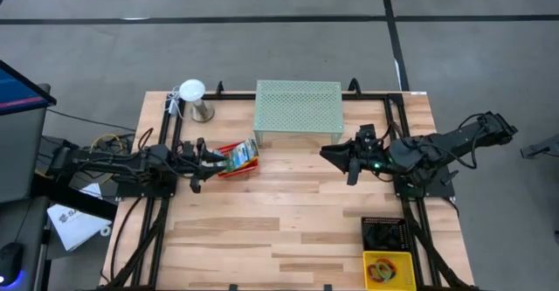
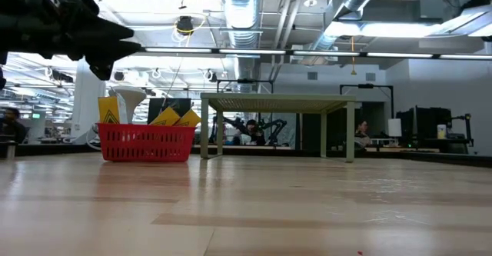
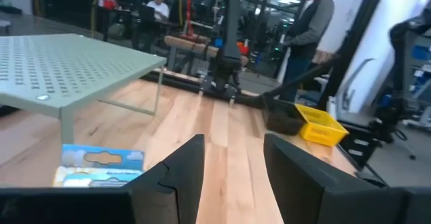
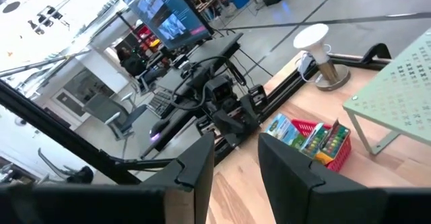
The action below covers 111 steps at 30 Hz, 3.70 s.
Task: Pick & Place Office Desk Supplies
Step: Return to Home Position
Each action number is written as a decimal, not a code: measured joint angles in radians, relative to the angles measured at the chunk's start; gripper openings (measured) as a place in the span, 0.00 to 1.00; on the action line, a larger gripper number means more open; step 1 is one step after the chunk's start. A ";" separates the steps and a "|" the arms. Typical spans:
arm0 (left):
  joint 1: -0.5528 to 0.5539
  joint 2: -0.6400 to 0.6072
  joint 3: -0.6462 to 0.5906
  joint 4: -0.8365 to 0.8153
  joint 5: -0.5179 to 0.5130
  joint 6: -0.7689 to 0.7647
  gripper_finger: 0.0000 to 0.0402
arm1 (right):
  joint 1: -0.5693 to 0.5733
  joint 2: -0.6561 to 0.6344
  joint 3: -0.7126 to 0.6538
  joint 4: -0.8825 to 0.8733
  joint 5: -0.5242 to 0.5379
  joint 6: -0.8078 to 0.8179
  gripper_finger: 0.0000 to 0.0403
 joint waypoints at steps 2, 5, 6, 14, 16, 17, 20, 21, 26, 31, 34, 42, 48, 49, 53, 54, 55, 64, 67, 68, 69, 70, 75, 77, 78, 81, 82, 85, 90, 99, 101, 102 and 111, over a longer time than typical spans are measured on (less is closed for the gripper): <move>0.000 -0.055 0.000 -0.058 0.021 -0.004 0.37 | 0.000 0.000 0.000 -0.008 0.006 0.010 0.28; 0.000 -0.153 0.000 -0.176 0.030 -0.019 0.37 | 0.000 0.000 0.000 -0.010 0.017 0.013 0.28; 0.000 -0.189 0.000 -0.209 0.030 -0.021 0.37 | 0.000 0.000 0.000 -0.010 0.019 0.013 0.28; 0.001 -0.298 0.001 -0.294 0.047 -0.017 0.34 | 0.000 0.000 0.000 -0.023 0.021 0.021 0.28; 0.001 -0.298 0.001 -0.296 0.053 -0.016 0.32 | 0.000 0.000 0.000 -0.023 0.021 0.021 0.28; 0.001 -0.301 0.001 -0.296 0.053 -0.016 0.31 | 0.000 0.000 0.000 -0.023 0.021 0.022 0.28; 0.001 -0.301 0.001 -0.298 0.053 -0.022 0.28 | 0.000 0.000 0.000 -0.026 0.019 0.017 0.28; 0.001 -0.300 0.001 -0.297 0.053 -0.022 0.27 | 0.000 0.000 0.001 -0.029 0.017 0.014 0.28; 0.001 -0.255 0.001 -0.299 0.068 -0.028 0.25 | -0.036 0.000 0.001 -0.107 -0.101 0.033 0.28; 0.001 -0.203 0.001 -0.299 0.074 -0.029 0.25 | -0.138 0.063 0.000 -0.175 -0.299 -0.019 0.28; 0.001 -0.176 0.001 -0.298 0.074 -0.030 0.25 | -0.220 0.118 0.001 -0.109 -0.455 -0.143 0.28; 0.027 -0.083 0.000 0.000 -0.747 -0.979 0.26 | -0.394 0.178 0.001 0.008 -0.851 -0.458 0.28; 0.038 -0.051 0.000 0.085 -1.267 -1.286 0.26 | -0.476 0.103 0.001 0.011 -1.025 -0.610 0.28; 0.038 -0.052 0.000 0.086 -1.287 -1.283 0.26 | -0.484 0.088 0.001 0.011 -1.046 -0.630 0.28; 0.038 -0.052 0.000 0.088 -1.298 -1.283 0.26 | -0.505 0.026 -0.027 0.035 -1.123 -0.694 0.28; 0.038 -0.052 0.000 0.088 -1.298 -1.282 0.26 | -0.514 0.001 -0.057 0.063 -1.141 -0.694 0.28; 0.038 -0.052 0.000 0.088 -1.299 -1.282 0.26 | -0.523 -0.028 -0.094 0.097 -1.158 -0.685 0.28; 0.038 -0.052 0.000 0.088 -1.299 -1.281 0.26 | -0.536 -0.471 -0.587 0.320 -1.034 -0.593 0.28; 0.038 -0.052 0.000 0.088 -1.299 -1.281 0.26 | -0.515 -0.637 -0.726 0.308 -0.942 -0.572 0.28; 0.038 -0.052 0.000 0.088 -1.299 -1.281 0.26 | -0.505 -0.689 -0.767 0.302 -0.920 -0.565 0.28; 0.038 -0.052 0.000 0.088 -1.299 -1.281 0.26 | -0.493 -0.738 -0.801 0.291 -0.909 -0.557 0.28; 0.038 -0.052 0.000 0.088 -1.299 -1.281 0.26 | -0.482 -0.783 -0.827 0.276 -0.891 -0.547 0.28; 0.038 -0.052 0.000 0.088 -1.299 -1.281 0.26 | -0.440 -0.979 -0.895 0.136 -0.838 -0.540 0.28; 0.038 -0.052 0.000 0.088 -1.300 -1.281 0.26 | -0.430 -1.042 -0.896 0.070 -0.814 -0.545 0.28; 0.038 -0.052 0.000 0.088 -1.299 -1.281 0.26 | -0.424 -1.065 -0.896 0.039 -0.799 -0.552 0.28; 0.036 -0.052 0.000 0.089 -1.300 -1.281 0.26 | -0.426 -1.063 -0.900 -0.003 -0.763 -0.572 0.28; 0.036 -0.052 0.000 0.089 -1.300 -1.281 0.26 | -0.427 -1.063 -0.898 0.003 -0.755 -0.573 0.28; 0.036 -0.052 0.000 0.089 -1.300 -1.281 0.26 | -0.427 -1.063 -0.914 -0.017 -0.705 -0.551 0.28; 0.036 -0.052 0.000 0.089 -1.300 -1.280 0.26 | -0.425 -1.057 -0.988 -0.014 -0.686 -0.380 0.27; 0.036 -0.052 0.000 0.089 -1.300 -1.281 0.26 | -0.403 -0.965 -0.988 -0.014 -0.684 -0.216 0.27; 0.036 -0.052 0.000 0.089 -1.300 -1.281 0.26 | -0.403 -0.963 -0.988 -0.013 -0.684 -0.216 0.27; 0.036 -0.052 0.000 0.089 -1.300 -1.281 0.26 | -0.403 -0.959 -0.988 -0.014 -0.684 -0.216 0.27; 0.036 -0.052 0.000 0.089 -1.300 -1.281 0.26 | -0.403 -0.959 -0.988 -0.015 -0.684 -0.217 0.27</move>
